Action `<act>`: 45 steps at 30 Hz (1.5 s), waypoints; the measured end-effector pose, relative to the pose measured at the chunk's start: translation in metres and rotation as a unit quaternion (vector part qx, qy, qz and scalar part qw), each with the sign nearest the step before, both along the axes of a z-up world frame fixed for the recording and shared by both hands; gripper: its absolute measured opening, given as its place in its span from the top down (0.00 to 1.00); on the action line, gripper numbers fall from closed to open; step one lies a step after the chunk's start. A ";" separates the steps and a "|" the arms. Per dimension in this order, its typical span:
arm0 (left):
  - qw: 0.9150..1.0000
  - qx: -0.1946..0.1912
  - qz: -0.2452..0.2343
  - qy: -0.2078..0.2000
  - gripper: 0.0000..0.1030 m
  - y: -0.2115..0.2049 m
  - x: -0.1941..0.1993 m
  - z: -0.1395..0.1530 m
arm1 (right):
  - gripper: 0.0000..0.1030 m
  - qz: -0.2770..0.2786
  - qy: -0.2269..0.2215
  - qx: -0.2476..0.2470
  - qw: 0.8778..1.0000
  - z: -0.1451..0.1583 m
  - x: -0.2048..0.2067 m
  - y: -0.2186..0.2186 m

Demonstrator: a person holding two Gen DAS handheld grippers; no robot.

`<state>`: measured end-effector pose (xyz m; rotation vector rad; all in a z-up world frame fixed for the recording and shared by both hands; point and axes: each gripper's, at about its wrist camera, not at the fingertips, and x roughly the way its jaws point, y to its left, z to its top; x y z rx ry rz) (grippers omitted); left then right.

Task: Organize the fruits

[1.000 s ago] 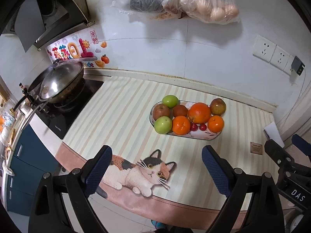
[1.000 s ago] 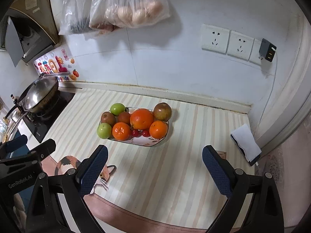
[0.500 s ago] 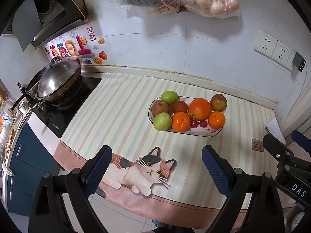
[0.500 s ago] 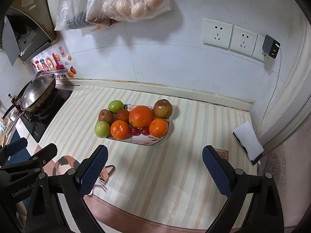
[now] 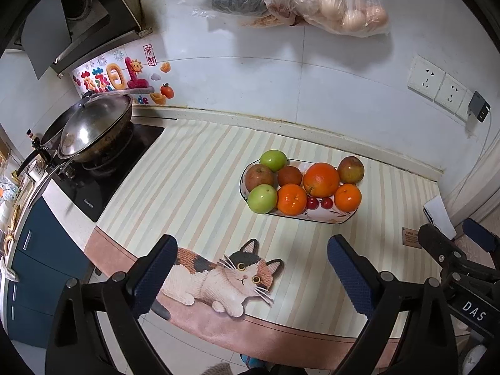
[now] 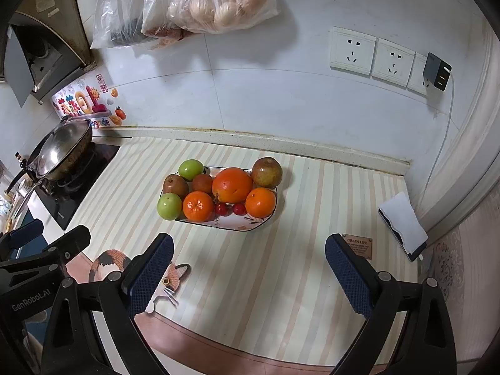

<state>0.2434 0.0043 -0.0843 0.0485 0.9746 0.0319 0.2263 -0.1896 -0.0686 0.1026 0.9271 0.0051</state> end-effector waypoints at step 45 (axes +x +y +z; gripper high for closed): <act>1.000 -0.005 -0.001 0.002 0.04 0.000 0.006 0.000 | 0.03 -0.010 -0.002 0.006 1.000 0.003 0.003 -0.004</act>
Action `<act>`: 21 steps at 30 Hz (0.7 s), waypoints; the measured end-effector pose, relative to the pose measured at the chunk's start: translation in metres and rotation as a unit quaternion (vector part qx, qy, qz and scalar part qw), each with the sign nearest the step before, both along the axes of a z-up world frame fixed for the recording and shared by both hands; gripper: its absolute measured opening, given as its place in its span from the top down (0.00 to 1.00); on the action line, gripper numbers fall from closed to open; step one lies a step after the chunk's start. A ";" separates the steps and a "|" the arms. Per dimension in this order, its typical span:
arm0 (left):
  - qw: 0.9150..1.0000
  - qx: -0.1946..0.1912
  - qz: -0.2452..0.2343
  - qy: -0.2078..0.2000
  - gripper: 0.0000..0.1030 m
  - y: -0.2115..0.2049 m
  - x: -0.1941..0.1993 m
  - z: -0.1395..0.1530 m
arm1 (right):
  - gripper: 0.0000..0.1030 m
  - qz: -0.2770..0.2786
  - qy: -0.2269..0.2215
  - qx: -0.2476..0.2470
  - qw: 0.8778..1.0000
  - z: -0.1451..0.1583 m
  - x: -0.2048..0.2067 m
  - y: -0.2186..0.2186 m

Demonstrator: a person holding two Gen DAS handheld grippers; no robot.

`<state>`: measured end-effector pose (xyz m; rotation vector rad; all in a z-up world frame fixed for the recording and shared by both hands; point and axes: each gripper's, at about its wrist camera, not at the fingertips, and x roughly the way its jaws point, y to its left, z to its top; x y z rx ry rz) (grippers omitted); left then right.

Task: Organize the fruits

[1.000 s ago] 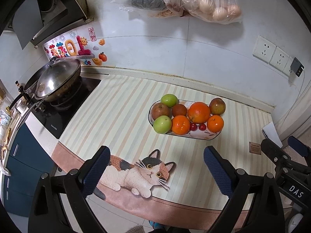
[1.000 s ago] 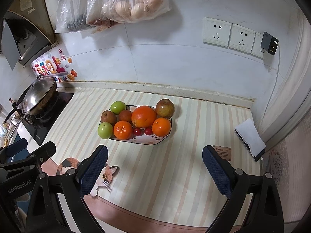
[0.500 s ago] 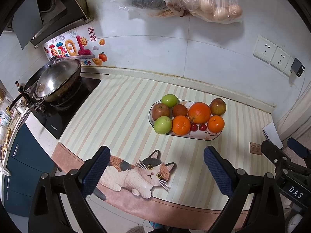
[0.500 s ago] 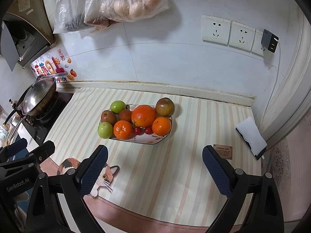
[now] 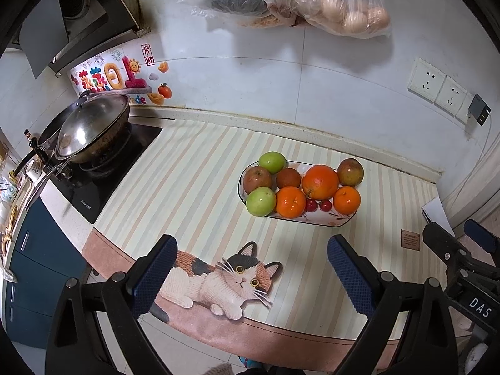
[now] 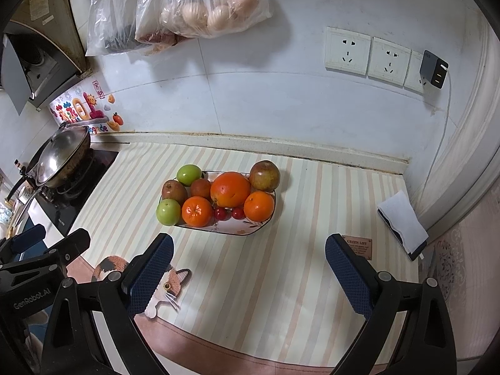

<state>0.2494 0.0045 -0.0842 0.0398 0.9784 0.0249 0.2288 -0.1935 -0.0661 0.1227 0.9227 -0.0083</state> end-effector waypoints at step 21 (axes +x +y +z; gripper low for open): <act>1.000 0.000 0.002 0.001 0.04 0.000 0.000 0.000 | 0.03 0.001 0.003 0.004 1.000 0.001 0.002 0.002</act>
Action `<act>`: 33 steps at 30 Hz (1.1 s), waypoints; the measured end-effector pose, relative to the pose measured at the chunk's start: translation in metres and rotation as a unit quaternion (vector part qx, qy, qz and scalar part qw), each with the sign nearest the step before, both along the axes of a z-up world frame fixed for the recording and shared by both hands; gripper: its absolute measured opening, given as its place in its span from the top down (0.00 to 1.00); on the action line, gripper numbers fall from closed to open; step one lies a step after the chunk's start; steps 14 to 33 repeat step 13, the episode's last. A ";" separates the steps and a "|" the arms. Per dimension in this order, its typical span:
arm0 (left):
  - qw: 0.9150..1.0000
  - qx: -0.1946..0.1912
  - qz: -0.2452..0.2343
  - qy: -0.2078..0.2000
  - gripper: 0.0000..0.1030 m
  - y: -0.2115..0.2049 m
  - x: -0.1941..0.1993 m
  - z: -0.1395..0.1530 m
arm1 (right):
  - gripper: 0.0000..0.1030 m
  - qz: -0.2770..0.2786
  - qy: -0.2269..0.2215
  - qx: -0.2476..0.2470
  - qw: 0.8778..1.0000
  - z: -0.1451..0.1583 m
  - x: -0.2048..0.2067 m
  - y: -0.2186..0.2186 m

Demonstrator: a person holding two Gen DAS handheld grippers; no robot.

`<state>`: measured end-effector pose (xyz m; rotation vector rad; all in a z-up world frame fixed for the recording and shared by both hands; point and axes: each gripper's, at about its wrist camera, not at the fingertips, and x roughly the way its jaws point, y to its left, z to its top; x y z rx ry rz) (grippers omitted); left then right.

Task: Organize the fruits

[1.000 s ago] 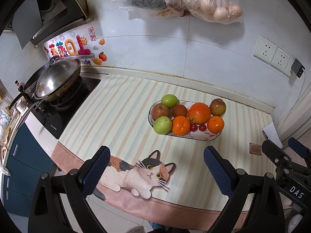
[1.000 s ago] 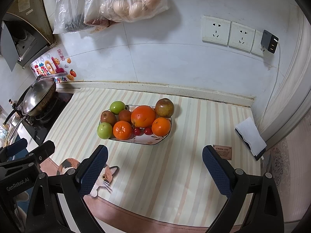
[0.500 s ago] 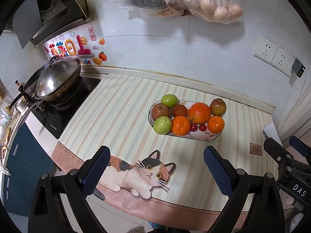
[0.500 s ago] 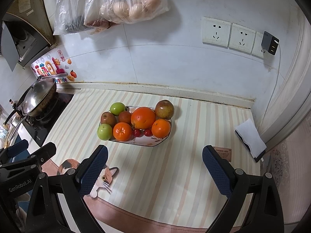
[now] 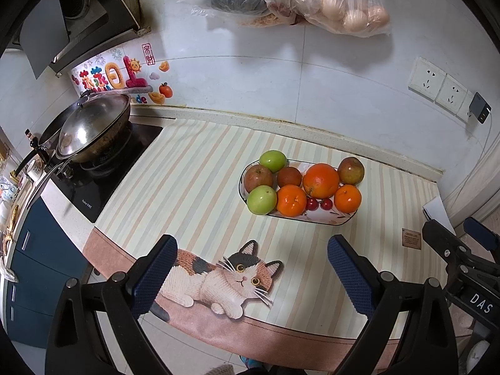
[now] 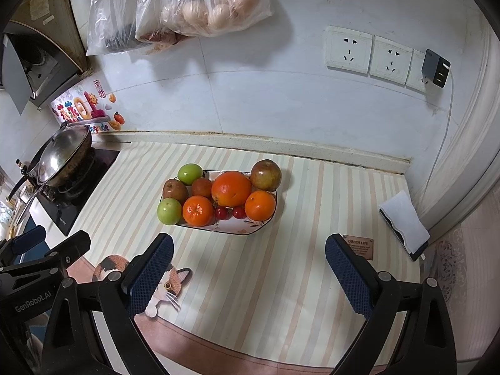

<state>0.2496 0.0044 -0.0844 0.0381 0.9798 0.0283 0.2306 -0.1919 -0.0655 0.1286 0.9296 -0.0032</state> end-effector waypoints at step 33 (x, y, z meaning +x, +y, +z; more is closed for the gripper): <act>1.000 -0.006 0.002 -0.002 0.04 0.003 -0.006 -0.002 | 0.03 0.001 0.001 0.000 1.000 -0.001 0.001 0.001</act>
